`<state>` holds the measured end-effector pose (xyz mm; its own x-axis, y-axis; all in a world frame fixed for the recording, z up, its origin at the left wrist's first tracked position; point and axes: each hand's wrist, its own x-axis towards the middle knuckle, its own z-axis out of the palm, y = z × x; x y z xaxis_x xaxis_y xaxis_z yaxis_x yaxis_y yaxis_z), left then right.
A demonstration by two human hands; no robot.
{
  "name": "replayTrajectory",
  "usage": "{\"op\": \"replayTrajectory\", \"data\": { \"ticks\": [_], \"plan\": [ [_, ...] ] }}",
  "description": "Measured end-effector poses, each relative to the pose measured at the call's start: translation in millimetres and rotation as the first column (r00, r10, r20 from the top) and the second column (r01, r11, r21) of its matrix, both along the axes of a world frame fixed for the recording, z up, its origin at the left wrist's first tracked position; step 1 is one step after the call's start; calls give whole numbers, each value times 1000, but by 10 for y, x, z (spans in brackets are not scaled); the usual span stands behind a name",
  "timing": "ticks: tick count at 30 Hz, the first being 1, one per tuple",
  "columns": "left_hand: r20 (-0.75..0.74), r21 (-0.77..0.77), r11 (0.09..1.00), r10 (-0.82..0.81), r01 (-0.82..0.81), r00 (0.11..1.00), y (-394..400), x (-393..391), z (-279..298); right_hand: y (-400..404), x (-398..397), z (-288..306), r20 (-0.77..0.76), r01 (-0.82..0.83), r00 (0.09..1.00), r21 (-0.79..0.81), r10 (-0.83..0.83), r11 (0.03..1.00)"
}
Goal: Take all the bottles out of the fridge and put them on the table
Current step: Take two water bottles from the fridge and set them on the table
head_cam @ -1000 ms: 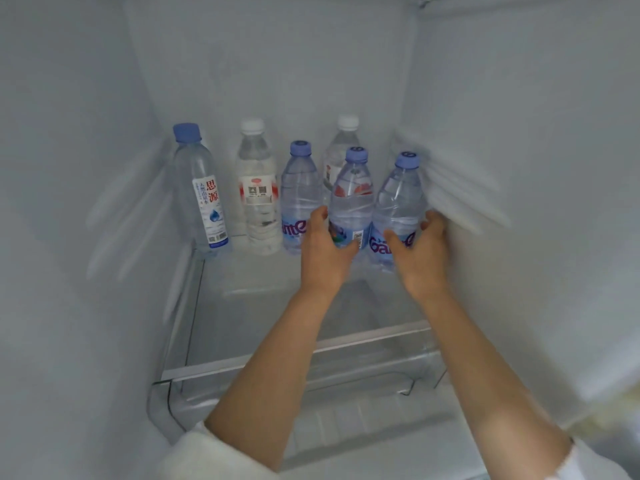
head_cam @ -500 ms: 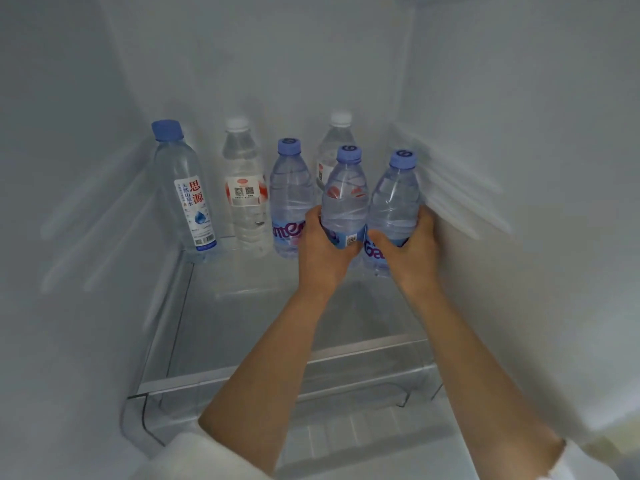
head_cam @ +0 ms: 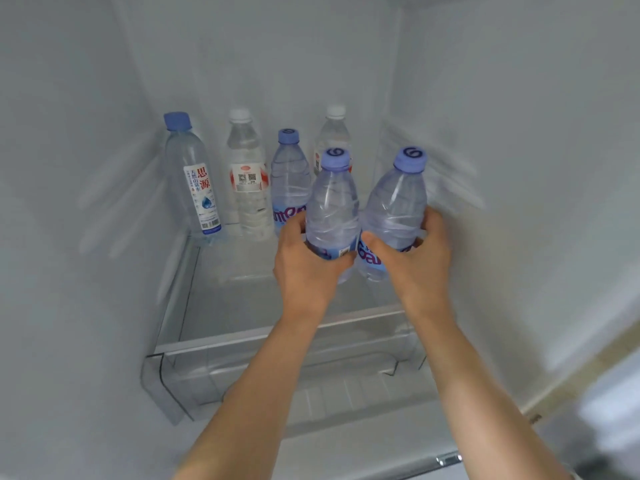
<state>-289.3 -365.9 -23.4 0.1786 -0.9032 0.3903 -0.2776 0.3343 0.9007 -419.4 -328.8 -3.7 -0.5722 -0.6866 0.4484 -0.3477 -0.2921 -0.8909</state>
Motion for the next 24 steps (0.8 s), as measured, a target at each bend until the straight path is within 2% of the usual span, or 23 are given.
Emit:
{"op": "replayTrajectory", "data": {
  "ticks": [5,12,18,24],
  "plan": [
    [-49,-60,998,-22,19,999,429,230,145,504,244,243,-45,9,999,-39,-11,999],
    [-69,6,983,-181,182,981,1429,799,191,1481,749,167,-36,94,995,-11,-95,995],
    [37,49,959,-281,280,959,2332,1256,-48,2530,1139,-102,7,150,988,99,-152,984],
    [146,110,879,-476,463,868,3253,1430,-476,3754,1336,-549,32,247,965,228,-261,942]
  ]
}}
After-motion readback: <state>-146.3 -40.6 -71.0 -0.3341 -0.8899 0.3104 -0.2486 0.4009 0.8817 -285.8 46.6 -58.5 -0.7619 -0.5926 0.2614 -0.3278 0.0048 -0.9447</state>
